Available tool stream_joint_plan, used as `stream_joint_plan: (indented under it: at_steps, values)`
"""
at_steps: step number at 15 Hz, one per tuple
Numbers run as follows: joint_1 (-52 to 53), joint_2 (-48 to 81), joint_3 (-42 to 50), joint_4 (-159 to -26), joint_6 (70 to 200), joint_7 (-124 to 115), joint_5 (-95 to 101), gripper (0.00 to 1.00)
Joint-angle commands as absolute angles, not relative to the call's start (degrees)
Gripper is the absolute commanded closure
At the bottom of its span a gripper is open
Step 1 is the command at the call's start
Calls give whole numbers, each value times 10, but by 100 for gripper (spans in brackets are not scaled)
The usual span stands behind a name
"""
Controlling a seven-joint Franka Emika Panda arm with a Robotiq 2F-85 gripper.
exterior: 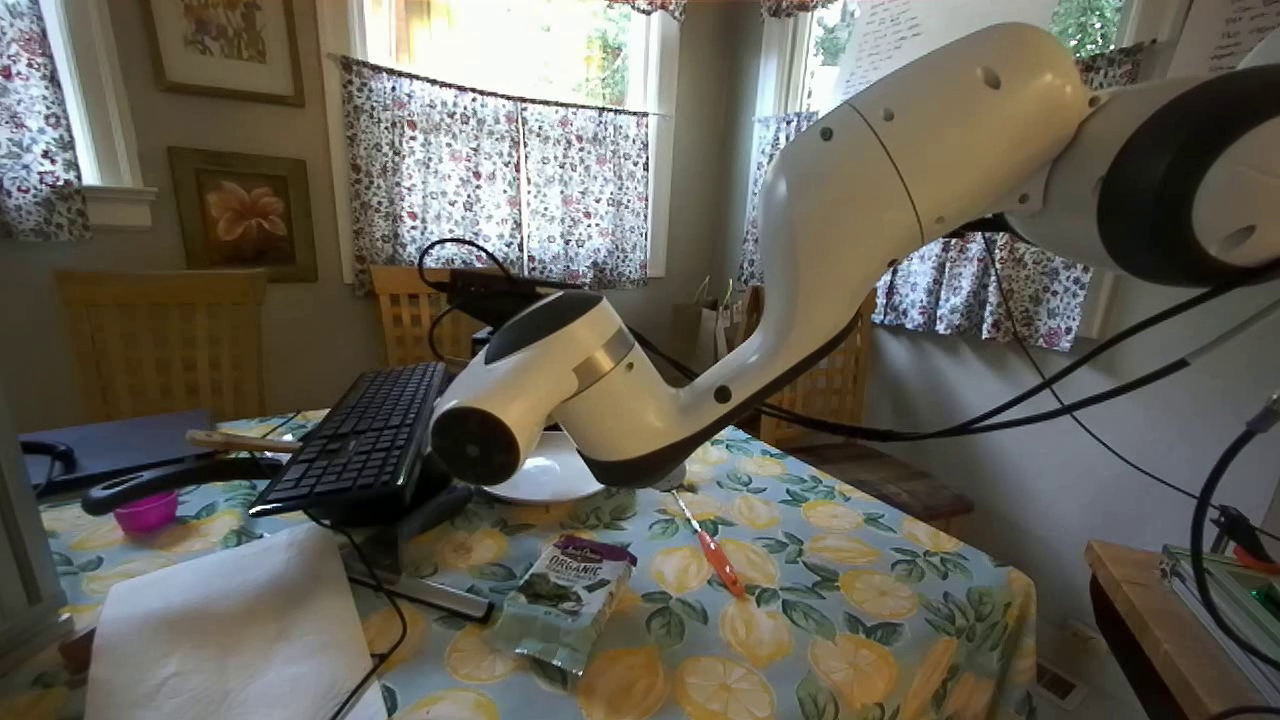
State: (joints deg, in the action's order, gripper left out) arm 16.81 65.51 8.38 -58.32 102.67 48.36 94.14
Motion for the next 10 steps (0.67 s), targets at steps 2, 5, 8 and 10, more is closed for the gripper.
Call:
stream_joint_plan:
  at_steps: [2,5,8,10]
  values:
    - [199,688,92,-578,1010,520,1005,67]
    - [220,708,97,-574,1004,547,1044,67]
    - [226,705,95,-578,1000,543,1066,67]
    - [219,706,87,-576,993,556,1059,67]
